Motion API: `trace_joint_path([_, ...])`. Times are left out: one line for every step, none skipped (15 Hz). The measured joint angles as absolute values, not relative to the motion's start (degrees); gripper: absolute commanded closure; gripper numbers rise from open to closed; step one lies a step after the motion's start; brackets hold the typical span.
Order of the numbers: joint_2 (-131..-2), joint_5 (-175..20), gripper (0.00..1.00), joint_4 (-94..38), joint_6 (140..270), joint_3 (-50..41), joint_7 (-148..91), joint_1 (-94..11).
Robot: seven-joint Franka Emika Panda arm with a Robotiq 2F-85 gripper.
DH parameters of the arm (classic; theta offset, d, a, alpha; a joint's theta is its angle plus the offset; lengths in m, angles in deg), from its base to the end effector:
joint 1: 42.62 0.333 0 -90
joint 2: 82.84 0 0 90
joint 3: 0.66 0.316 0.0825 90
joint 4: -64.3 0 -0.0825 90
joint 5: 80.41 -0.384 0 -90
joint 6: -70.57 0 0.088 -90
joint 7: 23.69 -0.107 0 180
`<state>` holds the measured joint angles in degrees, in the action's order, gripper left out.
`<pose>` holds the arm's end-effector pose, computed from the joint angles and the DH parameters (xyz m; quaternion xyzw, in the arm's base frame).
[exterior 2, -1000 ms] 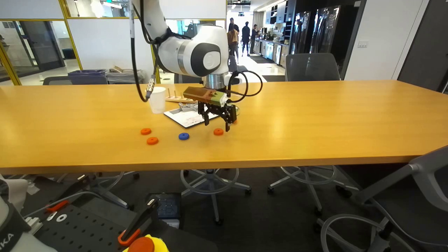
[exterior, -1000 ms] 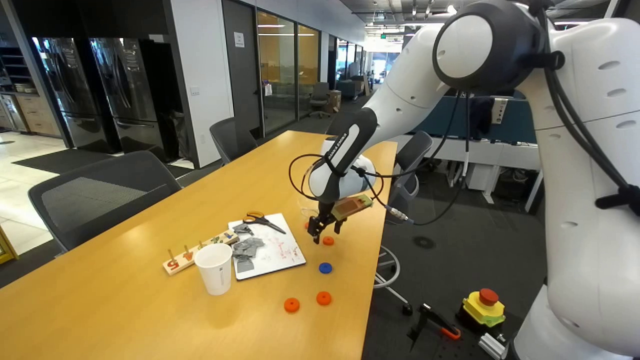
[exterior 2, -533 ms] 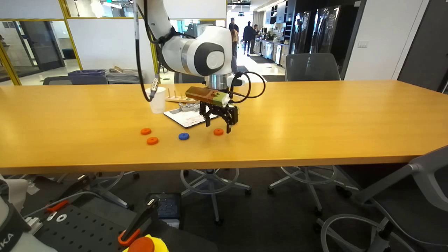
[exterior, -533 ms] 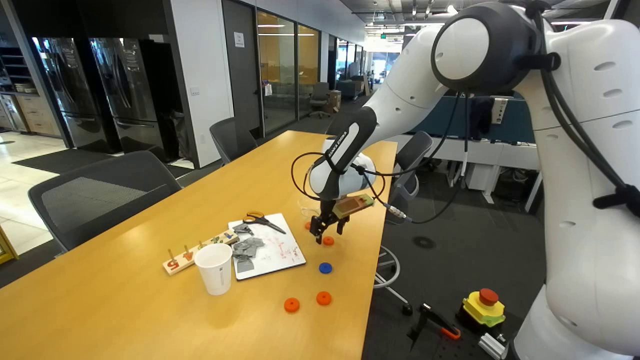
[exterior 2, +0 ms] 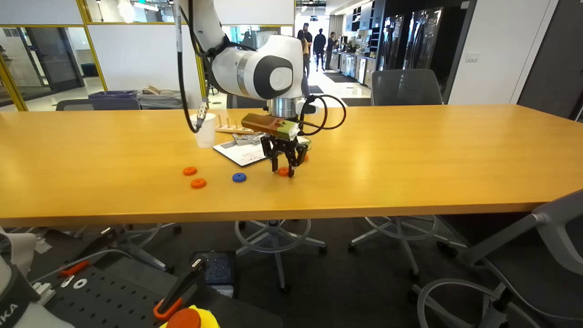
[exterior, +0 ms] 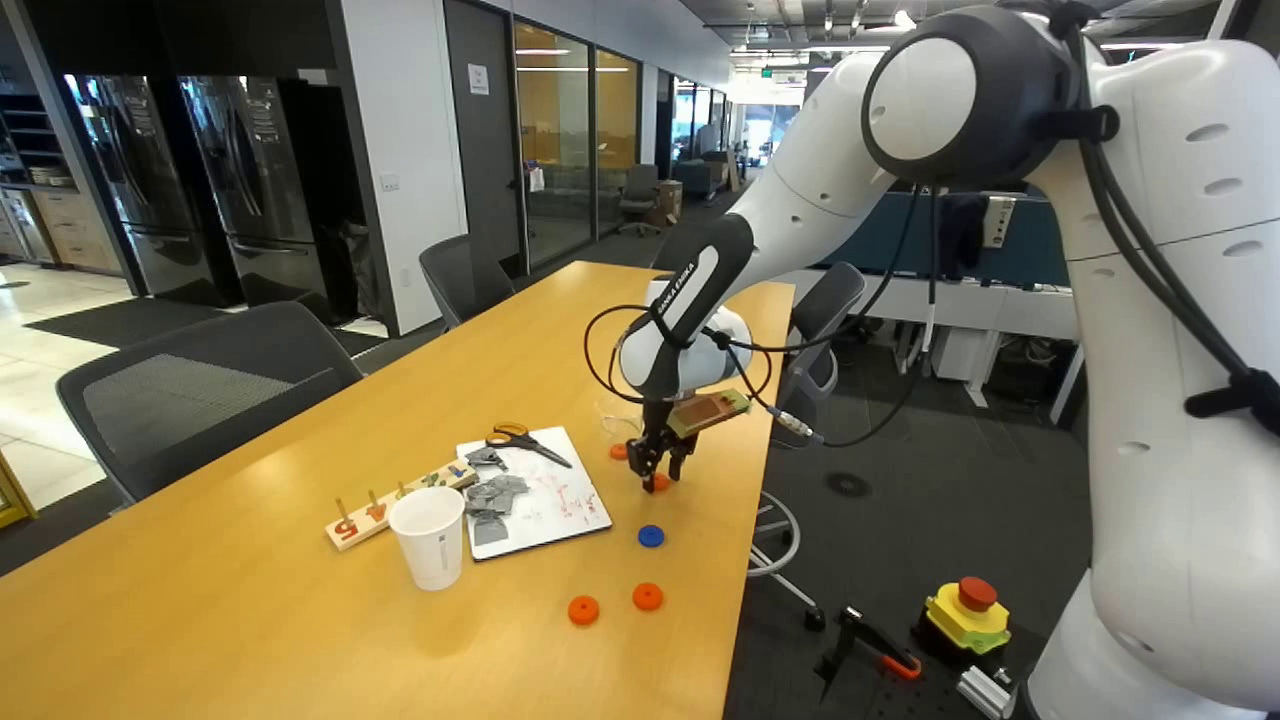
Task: Put the orange rings inside the clear cup, put the blue ring inside the white cup
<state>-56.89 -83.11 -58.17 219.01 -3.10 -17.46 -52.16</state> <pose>0.5592 -0.1198 0.1904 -0.9977 0.0680 -0.0010 0.0029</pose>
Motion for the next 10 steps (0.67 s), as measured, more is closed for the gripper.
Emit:
trace_joint_path([-56.79,-83.11,0.80,-58.17,218.92,-3.10,-17.45,-52.17])
trace_joint_path([-56.74,-83.11,0.82,-58.11,218.86,-3.15,-17.45,-52.17])
trace_joint_path([-56.71,-83.11,0.80,-57.99,218.70,-3.17,-17.45,-52.18])
trace_joint_path([-56.70,-83.11,0.80,-57.92,218.54,-3.18,-17.45,-52.19])
trace_joint_path([-56.68,-83.11,0.80,-57.83,218.36,-3.18,-17.45,-52.19])
trace_joint_path([-56.65,-83.11,0.80,-57.76,218.26,-3.19,-17.45,-52.19])
trace_joint_path([-56.64,-83.11,0.80,-57.74,218.19,-3.21,-17.45,-52.19])
trace_joint_path([-56.65,-83.11,0.80,-57.66,217.92,-3.30,-17.47,-52.19])
trace_joint_path([-56.78,-83.03,0.80,-57.56,217.07,-3.51,-17.47,-52.18])
trace_joint_path([-57.23,-82.29,0.80,-57.50,215.42,-4.01,-17.52,-52.04])
